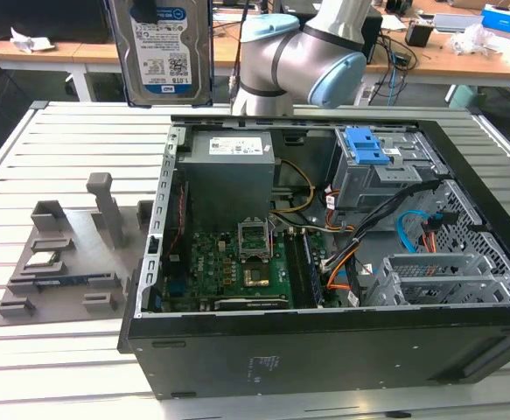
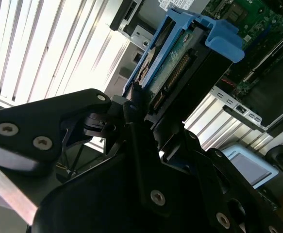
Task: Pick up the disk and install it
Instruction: 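Pick up the disk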
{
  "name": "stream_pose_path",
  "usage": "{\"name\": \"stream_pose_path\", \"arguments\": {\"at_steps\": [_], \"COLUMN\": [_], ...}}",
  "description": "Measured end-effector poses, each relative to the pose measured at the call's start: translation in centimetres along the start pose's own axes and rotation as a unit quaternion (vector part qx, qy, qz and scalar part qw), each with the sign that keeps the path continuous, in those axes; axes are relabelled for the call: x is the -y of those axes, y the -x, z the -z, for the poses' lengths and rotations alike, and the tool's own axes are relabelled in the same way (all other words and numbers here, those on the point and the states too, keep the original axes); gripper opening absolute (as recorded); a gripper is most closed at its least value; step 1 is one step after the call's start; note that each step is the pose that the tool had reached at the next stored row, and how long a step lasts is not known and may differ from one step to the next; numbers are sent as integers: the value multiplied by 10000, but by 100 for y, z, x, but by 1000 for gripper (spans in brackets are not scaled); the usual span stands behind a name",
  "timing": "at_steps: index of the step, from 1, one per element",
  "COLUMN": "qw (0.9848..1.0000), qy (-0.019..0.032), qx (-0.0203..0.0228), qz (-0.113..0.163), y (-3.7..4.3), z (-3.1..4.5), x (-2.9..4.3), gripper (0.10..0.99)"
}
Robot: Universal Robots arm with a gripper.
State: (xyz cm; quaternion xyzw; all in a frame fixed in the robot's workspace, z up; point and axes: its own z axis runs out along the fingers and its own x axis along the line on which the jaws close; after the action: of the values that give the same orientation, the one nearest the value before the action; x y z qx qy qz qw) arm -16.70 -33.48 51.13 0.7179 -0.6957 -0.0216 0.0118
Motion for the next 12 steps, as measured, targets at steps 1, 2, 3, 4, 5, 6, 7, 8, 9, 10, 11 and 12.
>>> {"name": "stream_pose_path", "arguments": {"at_steps": [1,2,3,4,5,6,7,8,9,10,11,12], "qw": [10000,10000,10000,10000,10000,10000,10000,10000,10000,10000,10000,10000], "qy": [0,0,0,0,0,0,0,0,0,0,0,0], "qx": [0,0,0,0,0,0,0,0,0,0,0,0], "qz": [0,1,1,1,0,0,1,1,0,0,0,1], "y": [-1,-2,-3,-4,-5,-6,-7,-8,-8,-9,-10,-11], "z": [1,3,4,6,7,9,11,12,13,14,15,17], "x": [24,65,91,123,161,187,225,249,273,302,326,362], "gripper": [365,365,365,365,365,365,365,365,365,365,365,365]}}
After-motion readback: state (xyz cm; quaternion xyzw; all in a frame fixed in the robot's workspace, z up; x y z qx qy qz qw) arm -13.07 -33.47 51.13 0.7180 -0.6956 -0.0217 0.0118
